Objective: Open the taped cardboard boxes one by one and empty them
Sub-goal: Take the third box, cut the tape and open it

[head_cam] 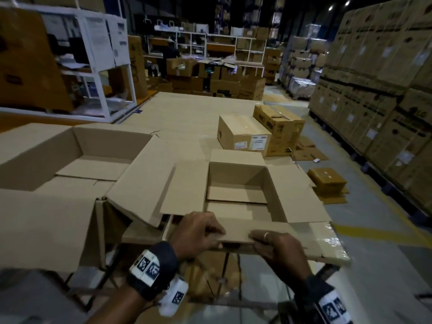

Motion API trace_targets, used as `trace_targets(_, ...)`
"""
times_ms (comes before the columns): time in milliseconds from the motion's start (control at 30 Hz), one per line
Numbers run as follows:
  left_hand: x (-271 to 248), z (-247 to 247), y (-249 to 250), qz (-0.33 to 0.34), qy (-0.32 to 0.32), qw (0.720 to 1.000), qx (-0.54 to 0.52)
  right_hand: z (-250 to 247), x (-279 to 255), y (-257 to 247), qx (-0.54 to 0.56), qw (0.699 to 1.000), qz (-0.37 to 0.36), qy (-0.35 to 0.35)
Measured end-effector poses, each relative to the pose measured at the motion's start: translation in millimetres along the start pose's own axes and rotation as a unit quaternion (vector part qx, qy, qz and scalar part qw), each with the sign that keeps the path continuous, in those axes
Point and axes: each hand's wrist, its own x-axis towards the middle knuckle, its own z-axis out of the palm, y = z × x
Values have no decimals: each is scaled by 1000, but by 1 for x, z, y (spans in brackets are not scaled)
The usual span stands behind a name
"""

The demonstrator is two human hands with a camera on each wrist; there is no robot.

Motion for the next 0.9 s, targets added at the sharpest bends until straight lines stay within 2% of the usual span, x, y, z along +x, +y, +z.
trace_targets(133, -39, 57, -10, -39, -6, 999, -2, 38, -28, 35, 45, 993, -24, -106)
trace_targets(200, -46, 71, -11, -67, -13, 998, -15, 53, -30, 47, 45, 991, -19, -124)
trace_targets(333, -24, 75, -8, -92, 16, 995, 22, 62, -8, 56, 69, 994, -18, -89)
trace_targets(433, 12, 74, -11, -142, 50, 988, 30, 61, 22, 59, 94, 994, 16, -56)
trace_targets(533, 38, 80, -17, -188, 29, 981, 25, 63, 44, 54, 103, 993, 47, -40)
trace_targets(633, 48, 87, -19, -182, 26, 983, 18, 69, 51, 49, 101, 993, 56, -20)
trace_targets(700, 50, 90, -22, -171, 43, 984, 6, 75, 53, 49, 95, 994, 62, -9)
trace_targets(800, 51, 97, -26, -189, 75, 979, -3, 80, 57, 50, 72, 996, 60, 9)
trace_targets(900, 50, 109, -33, -194, 93, 976, 28, 83, 62, 51, 42, 998, 41, 3)
